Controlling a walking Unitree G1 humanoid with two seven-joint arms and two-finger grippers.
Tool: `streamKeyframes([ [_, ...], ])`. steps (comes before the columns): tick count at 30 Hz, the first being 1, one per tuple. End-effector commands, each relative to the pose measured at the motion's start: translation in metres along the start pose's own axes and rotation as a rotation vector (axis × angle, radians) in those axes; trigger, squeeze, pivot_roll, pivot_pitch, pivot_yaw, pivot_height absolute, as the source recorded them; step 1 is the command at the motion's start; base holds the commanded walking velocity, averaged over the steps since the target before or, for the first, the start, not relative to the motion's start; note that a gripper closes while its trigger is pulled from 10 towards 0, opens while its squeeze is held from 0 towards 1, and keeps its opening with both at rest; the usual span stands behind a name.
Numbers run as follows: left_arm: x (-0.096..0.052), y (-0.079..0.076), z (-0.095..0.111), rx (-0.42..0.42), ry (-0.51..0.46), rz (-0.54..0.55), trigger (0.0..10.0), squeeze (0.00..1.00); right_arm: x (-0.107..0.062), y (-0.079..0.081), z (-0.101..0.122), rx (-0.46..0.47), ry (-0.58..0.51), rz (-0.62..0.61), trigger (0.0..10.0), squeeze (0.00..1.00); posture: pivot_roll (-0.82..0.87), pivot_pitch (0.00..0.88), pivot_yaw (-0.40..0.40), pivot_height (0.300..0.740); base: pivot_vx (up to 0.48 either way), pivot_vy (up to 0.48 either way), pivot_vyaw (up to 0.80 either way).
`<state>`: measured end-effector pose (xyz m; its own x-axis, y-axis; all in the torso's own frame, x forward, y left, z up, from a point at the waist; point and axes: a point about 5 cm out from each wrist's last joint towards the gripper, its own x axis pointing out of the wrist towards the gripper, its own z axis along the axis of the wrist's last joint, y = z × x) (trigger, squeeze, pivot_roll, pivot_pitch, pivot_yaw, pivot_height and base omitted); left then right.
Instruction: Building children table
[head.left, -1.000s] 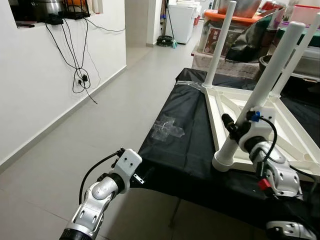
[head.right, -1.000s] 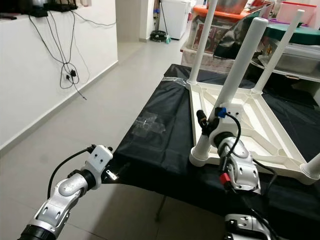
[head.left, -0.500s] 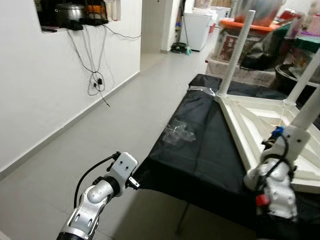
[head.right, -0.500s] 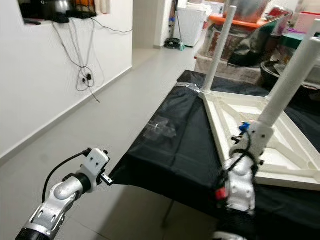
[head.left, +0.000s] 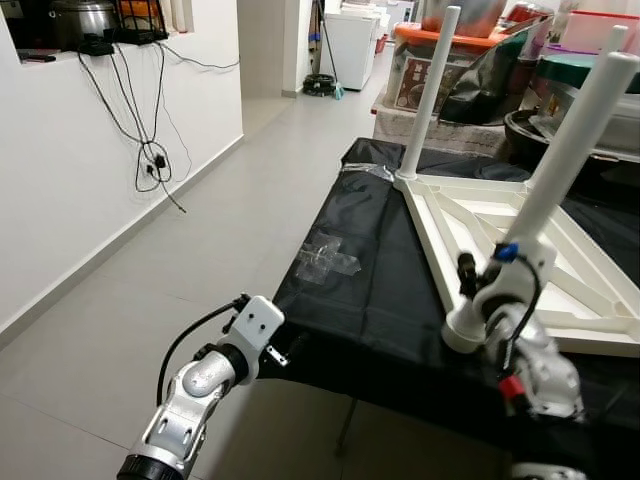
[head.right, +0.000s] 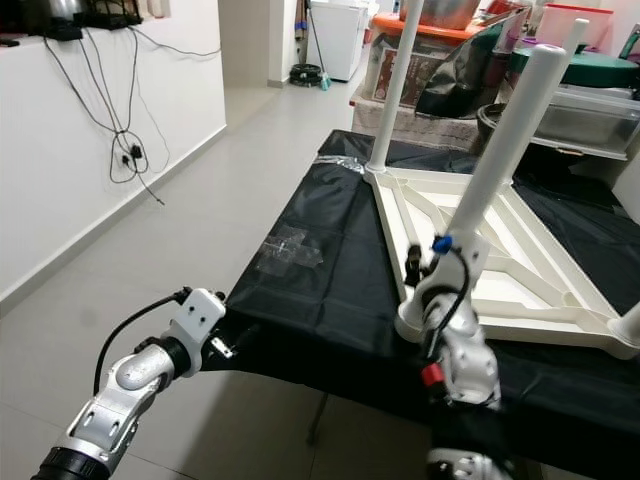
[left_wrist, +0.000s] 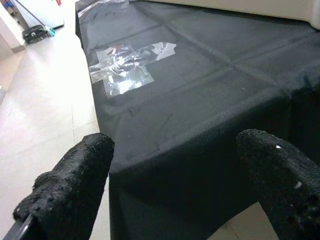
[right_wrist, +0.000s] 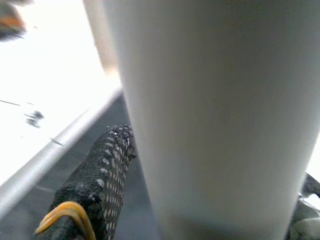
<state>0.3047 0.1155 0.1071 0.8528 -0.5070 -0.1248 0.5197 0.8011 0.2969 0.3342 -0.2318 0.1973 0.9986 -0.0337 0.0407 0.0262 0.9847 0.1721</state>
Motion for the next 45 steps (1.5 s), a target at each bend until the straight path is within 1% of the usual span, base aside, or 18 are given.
streamKeyframes([
  [1, -0.001, -0.004, -0.003, 0.001, 0.014, -0.011, 10.0, 0.00, -0.001, 0.020, 0.006, -0.010, -0.011, 0.194, 10.0, 0.00, 0.09, 0.000, -0.093, 0.740, 0.000, 0.000, 0.00],
  [5, 0.000, -0.004, -0.002, 0.002, 0.013, -0.012, 10.0, 0.00, -0.008, 0.028, 0.002, -0.101, 0.016, 0.347, 10.0, 0.00, 0.09, 0.000, -0.093, 0.740, 0.000, 0.000, 0.00],
  [6, 0.001, -0.003, -0.002, 0.004, 0.012, -0.011, 10.0, 0.00, -0.007, 0.028, -0.005, -0.102, 0.046, 0.348, 8.5, 0.00, 0.10, 0.000, -0.097, 0.740, 0.000, 0.000, 0.00],
  [7, 0.001, -0.002, -0.002, 0.006, 0.011, -0.010, 10.0, 0.00, -0.003, 0.025, -0.016, -0.118, 0.098, 0.303, 0.0, 0.00, 0.11, 0.000, -0.098, 0.740, 0.000, 0.000, 0.00],
  [9, 0.001, -0.002, -0.002, 0.006, 0.011, -0.010, 10.0, 0.00, -0.003, 0.025, -0.016, -0.118, 0.098, 0.303, 0.0, 0.00, 0.11, 0.000, -0.098, 0.740, 0.000, 0.000, 0.00],
  [11, -0.001, 0.000, -0.003, 0.010, 0.014, -0.008, 10.0, 0.00, 0.006, 0.002, -0.036, -0.086, 0.206, 0.016, 0.0, 0.00, 0.11, 0.000, -0.095, 0.740, 0.000, 0.000, 0.00],
  [13, -0.001, 0.000, -0.003, 0.010, 0.014, -0.008, 10.0, 0.00, 0.006, 0.002, -0.036, -0.086, 0.206, 0.016, 0.0, 0.00, 0.11, 0.000, -0.095, 0.740, 0.000, 0.000, 0.00],
  [17, -0.002, -0.001, -0.003, 0.012, 0.016, -0.011, 10.0, 0.00, -0.001, -0.028, -0.052, -0.026, 0.273, -0.400, 0.0, 0.00, 0.11, 0.000, -0.092, 0.740, 0.000, 0.000, 0.00],
  [18, -0.001, -0.002, -0.003, 0.011, 0.014, -0.015, 10.0, 0.00, -0.011, -0.036, -0.056, -0.014, 0.275, -0.591, 0.0, 0.00, 0.11, 0.000, -0.092, 0.740, 0.000, 0.000, 0.00],
  [22, -0.001, -0.003, -0.002, 0.011, 0.013, -0.017, 10.0, 0.00, -0.021, -0.033, -0.058, -0.015, 0.260, -0.681, 0.0, 0.00, 0.11, 0.000, -0.091, 0.740, 0.000, 0.000, 0.00],
  [27, 0.000, -0.002, -0.002, 0.012, 0.015, -0.018, 10.0, 0.00, -0.030, -0.004, -0.051, -0.064, 0.221, -0.648, 0.0, 0.00, 0.10, 0.000, -0.091, 0.740, 0.000, 0.000, 0.00],
  [37, 0.000, -0.005, -0.004, 0.002, 0.017, -0.011, 10.0, 0.00, -0.026, -0.011, -0.048, -0.104, 0.219, -0.704, 0.0, 0.00, 0.10, 0.000, -0.099, 0.740, 0.000, 0.000, 0.00],
  [38, 0.000, -0.005, -0.004, 0.001, 0.018, -0.010, 10.0, 0.00, -0.023, -0.008, -0.050, -0.106, 0.249, -0.686, 1.9, 0.00, 0.10, 0.000, -0.102, 0.740, 0.000, 0.000, 0.00],
  [39, 0.000, -0.005, -0.004, 0.001, 0.018, -0.010, 10.0, 0.00, -0.023, -0.008, -0.050, -0.106, 0.249, -0.686, 1.9, 0.00, 0.10, 0.000, -0.102, 0.740, 0.000, 0.000, 0.00],
  [40, 0.000, -0.005, -0.004, 0.002, 0.020, -0.009, 10.0, 0.00, -0.020, -0.003, -0.052, -0.079, 0.269, -0.642, 10.0, 0.00, 0.09, 0.000, -0.100, 0.740, 0.000, 0.000, 0.00],
  [43, 0.000, -0.005, -0.004, 0.008, 0.022, -0.011, 10.0, 0.00, -0.017, 0.007, -0.050, -0.044, 0.266, -0.553, 10.0, 0.00, 0.09, 0.000, -0.101, 0.740, 0.000, 0.000, 0.00],
  [44, 0.000, -0.005, -0.004, 0.009, 0.021, -0.012, 10.0, 0.00, -0.017, 0.009, -0.046, -0.027, 0.231, -0.517, 10.0, 1.00, 0.09, 0.000, -0.101, 0.740, 0.000, 0.000, 0.00],
  [45, 0.000, -0.005, -0.004, 0.009, 0.021, -0.012, 10.0, 0.00, -0.017, 0.009, -0.046, -0.027, 0.231, -0.517, 10.0, 1.00, 0.09, 0.000, -0.101, 0.740, 0.000, 0.000, 0.00],
])
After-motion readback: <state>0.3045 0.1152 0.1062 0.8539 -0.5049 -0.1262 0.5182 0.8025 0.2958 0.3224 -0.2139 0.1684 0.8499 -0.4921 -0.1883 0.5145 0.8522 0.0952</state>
